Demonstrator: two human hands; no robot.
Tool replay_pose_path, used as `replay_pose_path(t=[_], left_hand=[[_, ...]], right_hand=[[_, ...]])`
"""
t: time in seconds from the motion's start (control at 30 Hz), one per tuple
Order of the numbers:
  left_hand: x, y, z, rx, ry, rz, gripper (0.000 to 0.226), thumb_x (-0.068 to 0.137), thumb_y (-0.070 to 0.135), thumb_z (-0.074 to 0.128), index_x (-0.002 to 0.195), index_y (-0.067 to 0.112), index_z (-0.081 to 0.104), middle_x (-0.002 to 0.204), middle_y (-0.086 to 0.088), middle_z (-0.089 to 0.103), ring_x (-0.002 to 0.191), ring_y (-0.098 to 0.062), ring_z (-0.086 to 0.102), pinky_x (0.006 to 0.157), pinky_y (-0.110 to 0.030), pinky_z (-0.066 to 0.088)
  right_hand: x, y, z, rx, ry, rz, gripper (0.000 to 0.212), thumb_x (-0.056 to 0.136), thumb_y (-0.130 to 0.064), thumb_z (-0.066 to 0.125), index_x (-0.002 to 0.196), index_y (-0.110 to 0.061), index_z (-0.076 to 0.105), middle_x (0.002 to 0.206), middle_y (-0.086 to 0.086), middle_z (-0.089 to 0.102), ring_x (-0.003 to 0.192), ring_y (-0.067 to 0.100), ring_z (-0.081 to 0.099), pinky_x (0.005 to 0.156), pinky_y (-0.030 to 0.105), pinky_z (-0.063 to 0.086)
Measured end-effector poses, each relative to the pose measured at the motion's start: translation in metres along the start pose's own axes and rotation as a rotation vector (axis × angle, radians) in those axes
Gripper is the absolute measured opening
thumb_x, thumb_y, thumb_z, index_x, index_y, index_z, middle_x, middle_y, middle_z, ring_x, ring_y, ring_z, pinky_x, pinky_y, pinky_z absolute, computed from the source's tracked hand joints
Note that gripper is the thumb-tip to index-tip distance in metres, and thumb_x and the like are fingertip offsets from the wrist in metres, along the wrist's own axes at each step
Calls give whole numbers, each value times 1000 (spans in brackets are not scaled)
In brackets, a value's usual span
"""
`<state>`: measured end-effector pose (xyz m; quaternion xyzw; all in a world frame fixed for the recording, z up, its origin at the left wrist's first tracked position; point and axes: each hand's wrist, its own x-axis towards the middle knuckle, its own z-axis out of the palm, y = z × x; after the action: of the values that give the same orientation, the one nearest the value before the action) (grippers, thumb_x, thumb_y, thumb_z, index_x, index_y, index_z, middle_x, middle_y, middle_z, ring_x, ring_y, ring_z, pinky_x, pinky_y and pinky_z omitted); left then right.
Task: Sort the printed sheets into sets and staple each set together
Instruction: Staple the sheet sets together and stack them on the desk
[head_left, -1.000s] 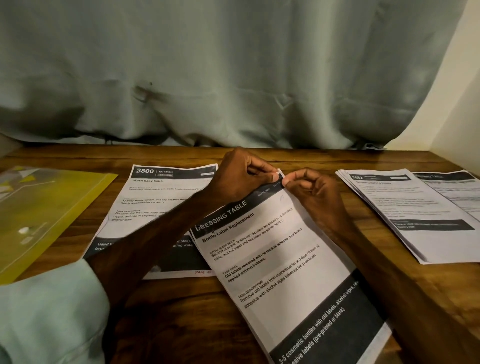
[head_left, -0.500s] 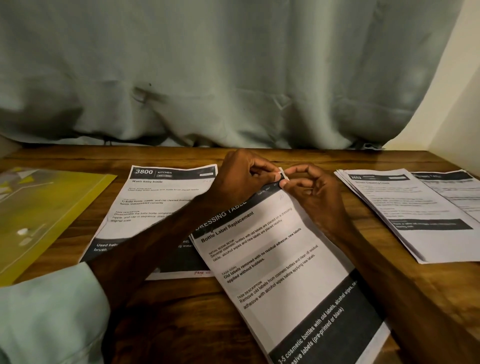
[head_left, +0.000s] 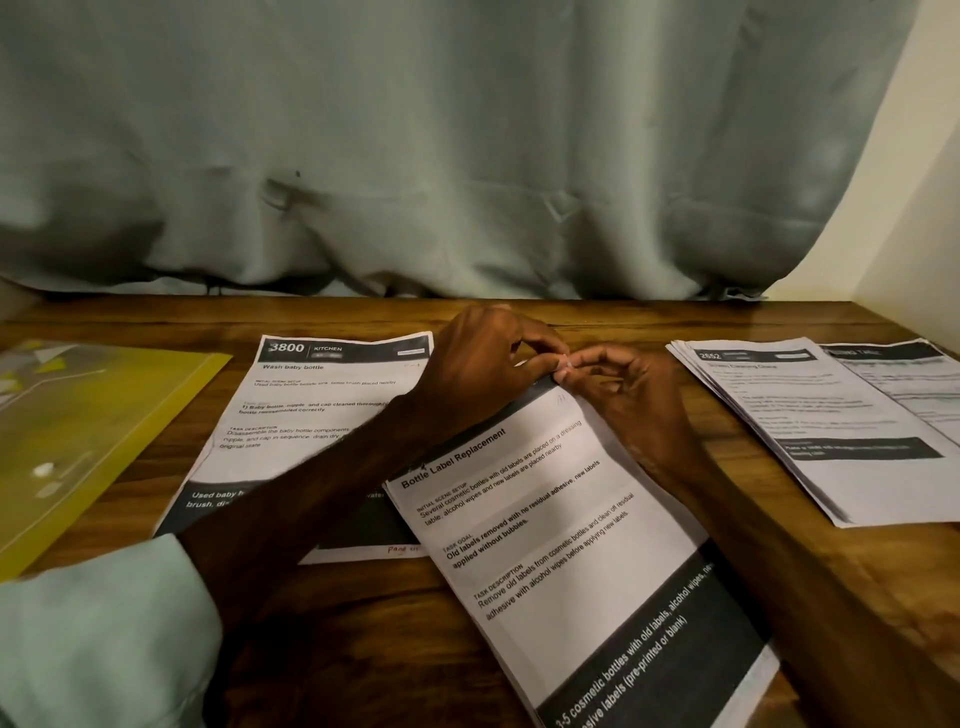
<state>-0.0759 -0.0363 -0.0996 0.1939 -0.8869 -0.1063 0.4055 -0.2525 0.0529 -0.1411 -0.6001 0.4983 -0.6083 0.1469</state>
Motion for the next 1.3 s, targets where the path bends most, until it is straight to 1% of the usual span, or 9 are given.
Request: replay_pose_path(t=[0.1,0.23,0.33,0.4,0.57,0.73,0.83,1.13,1.3], left_hand=[[-1,1,0,93,20,42,14,87,38,78,100,33,81,78,19,64,67,2,41,59,-23,28],[-1,2,1,63,72,-29,17,93,45,69,98,31,79,87,9,72,74,-1,49,65,-28,44],[1,-4,-3,-9,80,-161,18,92,41,73,102,26,75,90,12,71,77,10,54,67,-7,37],[1,-13,-4,-144,9,-210,24,87,38,80,101,20,75,87,10,74,73,9,61,67,-7,46],[-1,-18,-1,-270,-76,-201,7,81,10,85,87,10,81,78,5,76,63,-2,67,61,-21,57],[0,-15,0,-248,-33,-166,5,84,13,83,89,12,83,74,8,75,60,-2,67,58,-20,55],[-1,-11,0,-235,-40,-152,8,86,14,82,93,10,83,70,15,69,54,8,58,53,-7,40],[0,-8,0,-130,-9,-163,6,84,23,83,89,24,80,87,9,75,73,0,63,65,-20,46],[3,-8,-6,-167,-57,-127,6,85,20,82,88,23,78,83,12,74,77,-2,65,66,-17,46]], right_hand=[[0,2,0,21,-7,-6,18,83,-6,76,99,3,75,93,12,78,84,21,76,78,25,60],[1,7,0,3,-9,10,15,83,-11,80,96,-6,77,93,7,79,86,24,76,78,31,61],[0,6,1,22,-16,50,10,84,-7,79,93,-9,76,90,5,79,83,21,76,77,31,61],[0,4,2,16,-20,64,10,84,-6,79,92,-10,76,89,3,79,81,20,76,77,32,61],[-2,3,0,-39,-44,46,23,81,-27,80,95,-9,77,86,15,77,78,52,66,76,64,56],[0,8,-1,-19,-39,52,39,76,-56,83,95,-23,78,84,35,67,74,64,56,70,65,53],[0,8,-2,-13,-37,70,38,77,-55,82,95,-21,78,84,37,65,74,64,56,73,71,52],[-2,3,-2,-30,-23,68,25,81,-36,82,95,-15,77,83,26,73,77,57,64,72,64,57],[-4,-3,-4,24,-48,64,10,87,-4,78,93,-12,77,91,2,80,82,16,76,76,24,57]])
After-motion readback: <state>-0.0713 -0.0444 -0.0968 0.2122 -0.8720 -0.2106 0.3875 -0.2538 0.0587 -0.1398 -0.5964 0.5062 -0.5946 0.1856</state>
